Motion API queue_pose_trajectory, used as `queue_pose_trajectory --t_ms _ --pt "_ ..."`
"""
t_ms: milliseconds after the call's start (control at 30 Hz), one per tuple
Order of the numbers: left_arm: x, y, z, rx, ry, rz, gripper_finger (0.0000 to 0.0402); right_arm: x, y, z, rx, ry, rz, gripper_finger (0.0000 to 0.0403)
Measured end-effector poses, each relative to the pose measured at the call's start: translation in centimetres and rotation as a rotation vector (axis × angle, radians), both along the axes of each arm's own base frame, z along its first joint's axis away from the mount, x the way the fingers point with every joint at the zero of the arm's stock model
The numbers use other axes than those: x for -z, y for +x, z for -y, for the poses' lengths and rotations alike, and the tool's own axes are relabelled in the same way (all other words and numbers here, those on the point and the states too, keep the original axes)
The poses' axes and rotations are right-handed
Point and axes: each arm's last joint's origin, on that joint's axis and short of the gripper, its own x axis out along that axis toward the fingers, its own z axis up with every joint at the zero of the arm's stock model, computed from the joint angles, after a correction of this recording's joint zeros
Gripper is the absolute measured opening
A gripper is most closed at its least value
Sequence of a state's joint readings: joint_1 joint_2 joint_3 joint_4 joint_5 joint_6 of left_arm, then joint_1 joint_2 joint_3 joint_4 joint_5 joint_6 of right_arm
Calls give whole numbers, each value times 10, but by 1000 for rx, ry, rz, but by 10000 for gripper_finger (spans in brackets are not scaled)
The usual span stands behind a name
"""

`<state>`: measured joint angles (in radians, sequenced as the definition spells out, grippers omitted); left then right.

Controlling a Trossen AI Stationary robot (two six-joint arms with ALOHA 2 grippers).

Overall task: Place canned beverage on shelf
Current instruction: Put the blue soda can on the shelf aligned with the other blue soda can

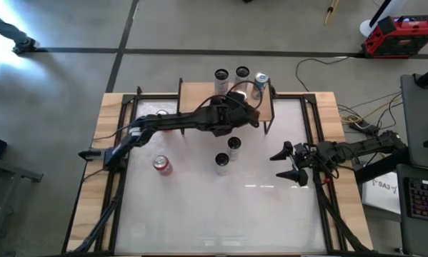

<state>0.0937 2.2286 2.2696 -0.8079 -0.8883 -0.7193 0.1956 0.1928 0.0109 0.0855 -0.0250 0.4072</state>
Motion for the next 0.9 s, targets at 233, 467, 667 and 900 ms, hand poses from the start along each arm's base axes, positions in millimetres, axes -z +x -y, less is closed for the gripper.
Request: queue_pose_trajectory --t_ms 233,467,667,900 --pt "-2 7 0 85 23 -11 213 0 0 0 0 -1 -4 370" --pt "-5 11 -1 106 32 30 213 1 0 0 0 -1 -7 370" --pt "-2 15 -6 150 43 9 213 1 0 0 0 -1 -7 370" --pt "3 22 -8 184 65 7 213 1 0 0 0 -2 -8 370"
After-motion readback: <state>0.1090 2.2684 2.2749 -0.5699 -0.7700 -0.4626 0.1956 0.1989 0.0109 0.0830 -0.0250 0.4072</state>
